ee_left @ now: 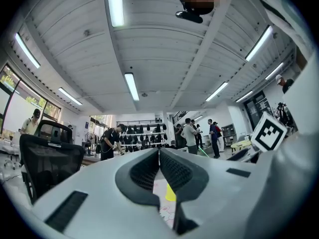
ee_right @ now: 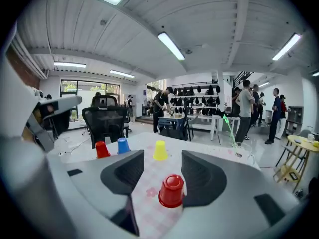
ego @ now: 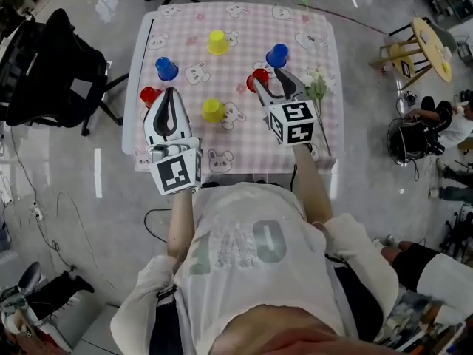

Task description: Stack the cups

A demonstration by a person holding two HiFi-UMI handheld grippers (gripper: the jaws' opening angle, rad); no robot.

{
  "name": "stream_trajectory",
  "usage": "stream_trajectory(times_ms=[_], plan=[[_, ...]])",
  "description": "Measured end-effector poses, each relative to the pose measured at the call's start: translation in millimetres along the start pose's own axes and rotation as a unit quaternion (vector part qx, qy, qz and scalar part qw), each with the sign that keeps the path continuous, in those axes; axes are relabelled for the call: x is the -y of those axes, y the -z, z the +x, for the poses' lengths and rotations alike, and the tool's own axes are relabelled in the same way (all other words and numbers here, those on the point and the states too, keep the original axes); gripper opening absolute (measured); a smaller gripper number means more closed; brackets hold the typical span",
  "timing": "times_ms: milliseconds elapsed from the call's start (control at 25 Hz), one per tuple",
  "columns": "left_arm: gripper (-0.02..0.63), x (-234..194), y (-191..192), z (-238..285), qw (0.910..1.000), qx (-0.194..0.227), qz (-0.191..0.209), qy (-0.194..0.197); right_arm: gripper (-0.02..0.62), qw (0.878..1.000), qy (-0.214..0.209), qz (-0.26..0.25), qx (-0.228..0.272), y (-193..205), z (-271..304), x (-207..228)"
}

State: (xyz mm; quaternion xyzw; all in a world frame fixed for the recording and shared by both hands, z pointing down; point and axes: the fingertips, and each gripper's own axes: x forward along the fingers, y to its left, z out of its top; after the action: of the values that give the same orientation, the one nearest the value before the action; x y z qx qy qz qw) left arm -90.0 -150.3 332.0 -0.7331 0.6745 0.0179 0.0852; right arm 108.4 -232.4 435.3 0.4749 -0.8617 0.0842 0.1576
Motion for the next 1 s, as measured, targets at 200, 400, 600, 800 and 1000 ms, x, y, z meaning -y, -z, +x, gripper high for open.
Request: stream_trajectory(times_ms=[200, 400, 600, 800, 1000], plan=[[0.029, -11.0, 3.2, -7.6, 0.9998, -0.007, -0.004, -0.018, 0.227, 0.996, 0.013, 0.009, -0.083, 48.3, 39.3, 20.1], [0.029, -26.3, 5.6, -14.0, 0.9994, -0.014, -0.002, -0.033, 0.227, 0.992, 0.023, 0.008, -0.122, 70.6, 55.0, 28.0], [0.029, -36.4, 6.6, -19.9, 0.9988, -0.016, -0.006, -0.047, 0.227, 0.990, 0.020, 0.012, -0.140, 81.4, 60.1, 27.6], [0.029, -41.1, 7.7, -21.6, 0.9986, -0.017, -0.004, -0.050, 0.216, 0.989, 0.026, 0.009, -0.143, 81.2, 63.3, 30.0], [0.029, -41.1, 11.2, -24.2, 0.9985, -0.025, -0.005, -0.049, 0.212, 0.991, 0.017, 0.011, -0.129, 71.4, 51.7, 18.9]])
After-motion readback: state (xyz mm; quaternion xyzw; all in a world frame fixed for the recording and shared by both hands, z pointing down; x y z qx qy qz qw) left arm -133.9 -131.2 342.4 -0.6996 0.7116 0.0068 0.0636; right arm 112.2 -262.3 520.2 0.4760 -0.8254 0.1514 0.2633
